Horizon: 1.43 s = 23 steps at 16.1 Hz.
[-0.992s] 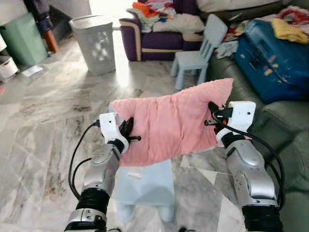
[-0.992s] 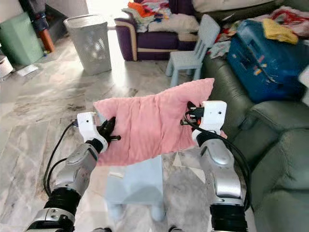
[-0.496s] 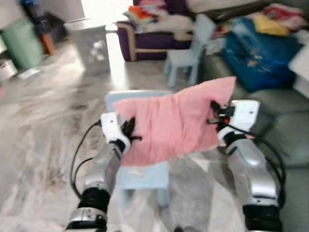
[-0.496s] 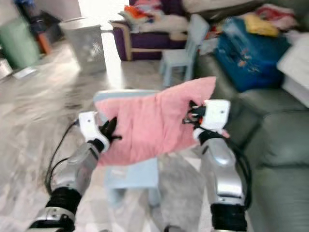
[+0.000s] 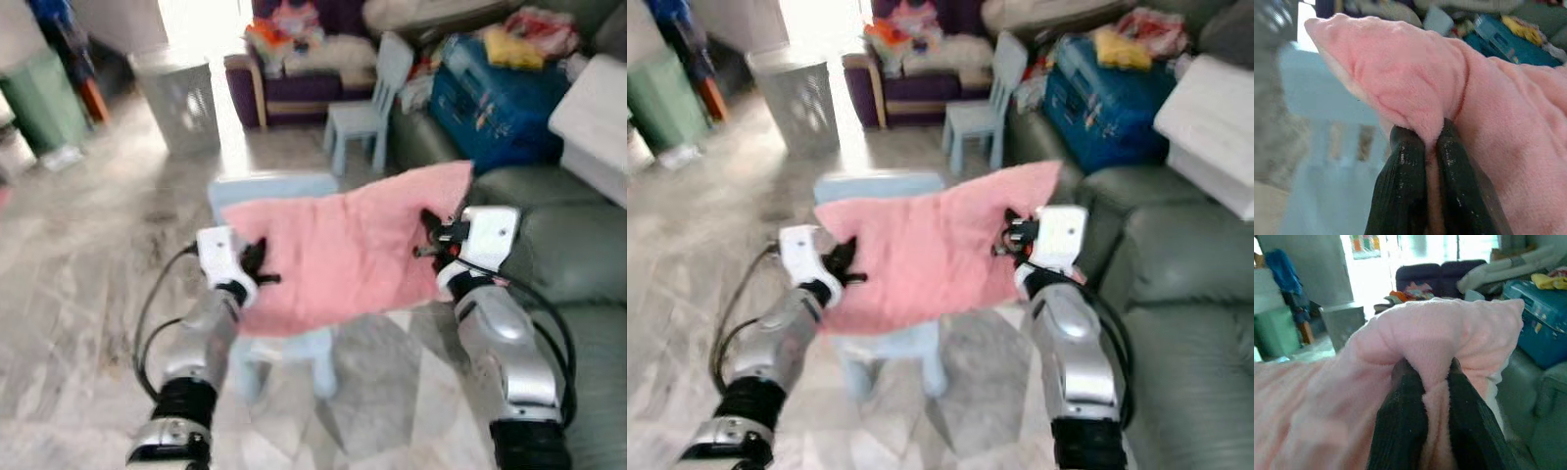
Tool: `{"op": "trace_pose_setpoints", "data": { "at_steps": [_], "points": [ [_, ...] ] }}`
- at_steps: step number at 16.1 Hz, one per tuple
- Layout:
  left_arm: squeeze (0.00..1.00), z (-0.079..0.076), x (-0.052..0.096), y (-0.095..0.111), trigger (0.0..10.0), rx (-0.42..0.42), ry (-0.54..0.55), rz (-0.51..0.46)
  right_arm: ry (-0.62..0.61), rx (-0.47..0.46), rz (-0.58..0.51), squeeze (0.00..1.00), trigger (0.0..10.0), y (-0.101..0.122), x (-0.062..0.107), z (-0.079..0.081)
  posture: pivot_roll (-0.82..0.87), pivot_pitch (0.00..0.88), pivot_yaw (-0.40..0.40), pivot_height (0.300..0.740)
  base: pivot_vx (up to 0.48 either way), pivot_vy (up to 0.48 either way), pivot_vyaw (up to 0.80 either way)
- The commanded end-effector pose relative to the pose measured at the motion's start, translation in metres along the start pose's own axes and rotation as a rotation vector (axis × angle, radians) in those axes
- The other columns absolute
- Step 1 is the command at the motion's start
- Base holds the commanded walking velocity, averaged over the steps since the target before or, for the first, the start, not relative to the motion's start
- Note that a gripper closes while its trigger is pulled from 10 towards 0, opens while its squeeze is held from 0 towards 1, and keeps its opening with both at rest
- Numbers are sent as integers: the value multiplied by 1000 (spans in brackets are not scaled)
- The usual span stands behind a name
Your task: Move the pillow to the sofa
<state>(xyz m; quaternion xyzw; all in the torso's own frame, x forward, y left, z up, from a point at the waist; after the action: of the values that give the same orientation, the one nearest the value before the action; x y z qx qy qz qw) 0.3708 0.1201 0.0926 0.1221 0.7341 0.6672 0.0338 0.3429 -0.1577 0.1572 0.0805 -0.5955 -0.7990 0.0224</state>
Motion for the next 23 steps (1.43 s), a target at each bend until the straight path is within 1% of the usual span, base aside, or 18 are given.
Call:
{"op": "trace_pose_setpoints", "data": {
  "at_steps": [1, 2, 3, 4, 5, 6, 7, 8, 12, 15, 23],
  "points": [
    [0, -6, -7, 12, 10000, -32, -15, -26, 0, 3, -26, 0, 10000, 9, -2, 0, -249, 0, 39, 740, 0, 0, 0],
    [0, -4, -8, 14, 10000, -55, -12, -27, 0, 2, -26, 0, 10000, 9, -2, 0, -248, 0, 40, 740, 0, 0, 0],
    [0, -3, -9, 16, 10000, -41, -17, -25, 0, 1, -26, 0, 10000, 9, -2, 0, -248, 0, 40, 740, 0, 0, 0],
    [0, 3, -10, 23, 10000, -87, 6, -61, 0, 2, -27, 0, 10000, 9, -2, 0, -247, 0, 40, 740, 0, 0, 0],
    [0, 5, -11, 27, 10000, -63, -2, -67, 0, 1, -27, 0, 10000, 9, -1, 0, -246, 0, 39, 740, 0, 0, 0],
    [0, 5, -12, 31, 10000, -17, -11, -86, 0, 2, -27, 0, 10000, 9, -1, 0, -247, 0, 39, 740, 0, 0, 0],
    [0, 5, -12, 32, 10000, -16, -23, -87, 0, 2, -27, 0, 10000, 9, -1, 0, -247, 0, 40, 740, 0, 0, 0],
    [0, 6, -12, 35, 10000, 0, -11, -101, 0, 2, -26, 0, 10000, 9, -1, 1, -249, 0, 40, 740, 0, 0, -800],
    [0, 4, -12, 31, 10000, 13, -28, -98, -1, 4, -25, 0, 10000, 9, -1, 0, -252, 0, 41, 740, 0, 0, 0],
    [0, 2, -11, 29, 10000, 21, -41, -93, 0, 6, -26, 0, 10000, 9, 0, 0, -253, 0, 40, 740, 0, 0, -800],
    [0, -3, -12, 26, 10000, 25, -69, -89, 1, 8, -30, 0, 10000, 10, 0, -1, -258, 0, 42, 740, 298, 0, -714]
  ]
}}
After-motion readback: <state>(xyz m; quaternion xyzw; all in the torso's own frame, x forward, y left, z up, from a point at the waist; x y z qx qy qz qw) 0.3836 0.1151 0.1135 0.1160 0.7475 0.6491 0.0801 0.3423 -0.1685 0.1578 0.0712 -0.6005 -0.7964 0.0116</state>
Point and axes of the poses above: a point about 5 cm out from each wrist's last joint towards the gripper, its own x axis pointing back from the gripper into the wrist, its own y axis along the axis of the wrist's last joint, z = x × y, the point moved 3 cm from there along -x, pointing out of the wrist towards the gripper, and after that the axes turned 13 degrees about -x, right-handed, at the moved point
